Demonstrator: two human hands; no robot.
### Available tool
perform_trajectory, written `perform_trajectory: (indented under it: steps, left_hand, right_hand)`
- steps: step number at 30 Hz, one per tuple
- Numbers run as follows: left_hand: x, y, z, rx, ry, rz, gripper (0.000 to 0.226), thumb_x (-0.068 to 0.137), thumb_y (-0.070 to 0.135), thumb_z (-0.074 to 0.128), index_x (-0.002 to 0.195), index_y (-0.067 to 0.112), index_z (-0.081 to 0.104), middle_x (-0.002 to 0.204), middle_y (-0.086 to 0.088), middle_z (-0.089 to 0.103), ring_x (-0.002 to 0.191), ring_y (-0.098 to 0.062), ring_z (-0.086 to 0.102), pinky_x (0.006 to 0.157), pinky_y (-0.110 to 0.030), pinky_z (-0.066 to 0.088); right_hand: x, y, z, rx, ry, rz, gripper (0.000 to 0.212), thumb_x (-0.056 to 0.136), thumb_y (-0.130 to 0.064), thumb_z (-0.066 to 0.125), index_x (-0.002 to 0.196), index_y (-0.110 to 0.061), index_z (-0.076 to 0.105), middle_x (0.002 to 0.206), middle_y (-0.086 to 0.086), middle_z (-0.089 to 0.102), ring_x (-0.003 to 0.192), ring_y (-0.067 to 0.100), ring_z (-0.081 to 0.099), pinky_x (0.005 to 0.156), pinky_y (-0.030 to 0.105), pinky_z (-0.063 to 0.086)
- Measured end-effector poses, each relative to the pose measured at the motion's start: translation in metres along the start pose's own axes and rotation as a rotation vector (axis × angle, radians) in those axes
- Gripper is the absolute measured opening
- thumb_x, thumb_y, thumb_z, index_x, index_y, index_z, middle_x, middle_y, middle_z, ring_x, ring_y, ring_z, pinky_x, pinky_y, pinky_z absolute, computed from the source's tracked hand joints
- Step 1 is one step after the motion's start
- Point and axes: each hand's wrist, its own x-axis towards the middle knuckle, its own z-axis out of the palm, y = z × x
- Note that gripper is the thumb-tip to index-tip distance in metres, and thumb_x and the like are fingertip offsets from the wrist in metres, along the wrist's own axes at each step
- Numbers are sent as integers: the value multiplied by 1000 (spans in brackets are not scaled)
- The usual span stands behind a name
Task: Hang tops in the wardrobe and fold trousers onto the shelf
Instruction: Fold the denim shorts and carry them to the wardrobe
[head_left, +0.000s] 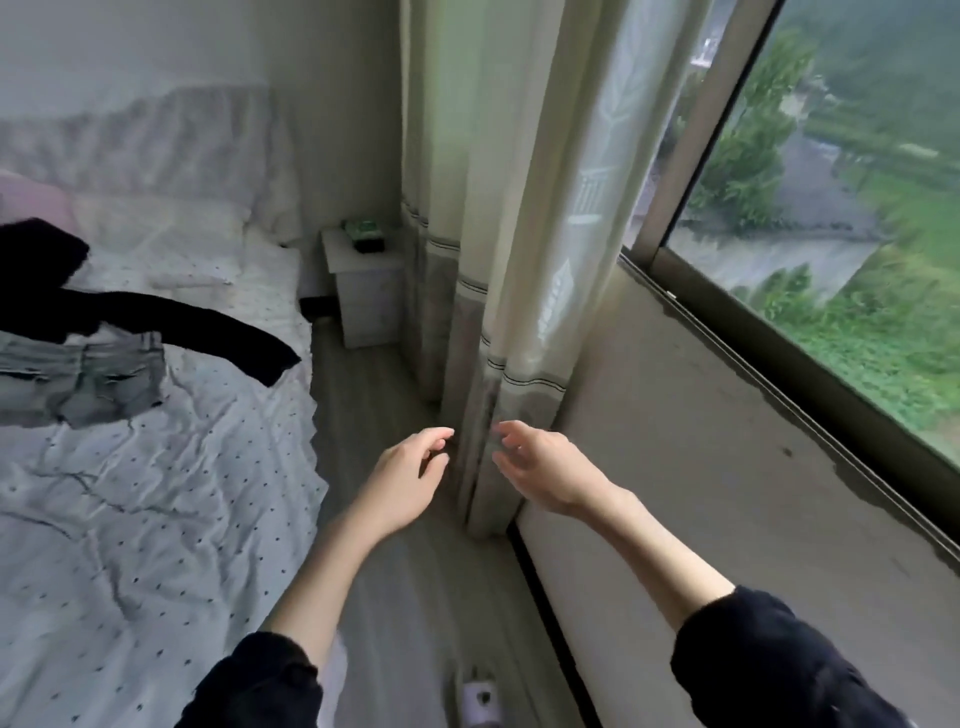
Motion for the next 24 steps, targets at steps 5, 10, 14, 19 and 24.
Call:
perform_trajectory:
  steps: [5,10,14,19,24]
  left_hand:
    - [133,-69,-69,39,113,-68,37,98,17,44,135,18,47,131,-1,54,121,-14,49,99,-22,35]
    - [234,-135,-156,8,185,-174,36,98,21,43,135,21,47,131,2,53,122,-11,49,102,-23,36]
    - [268,-176,-215,-25,241,-259,38,100,19,41,137,16,44,134,1,50,123,-11,47,97,-15,33]
    - [312,-270,-287,14,341,-390,38,100,20,41,137,17,44,136,-2,51,123,-13,47,97,-19,34]
    - [340,-323,-339,11,383,-500,39,101,24,37,139,19,40,138,1,48,124,-13,46,95,-20,34]
  right_hand:
    - [184,-44,-4,-27,-38,-175,43,97,-28,45,139,-17,42,131,7,57,122,28,51,100,33,41]
    - [339,-118,-16,-36,-97,-286,44,97,-27,44,139,-16,42,134,9,55,123,28,51,100,32,40]
    - [428,-178,-11,-52,-166,-360,43,98,-28,43,139,-18,41,133,9,56,121,31,51,99,37,41]
    - [530,-260,23,-75,-247,-482,43,98,-28,43,141,-20,39,133,7,56,120,27,53,99,38,43]
    - [609,-313,55,-129,-359,-556,45,99,-29,41,143,-21,37,135,5,53,120,24,53,99,35,43]
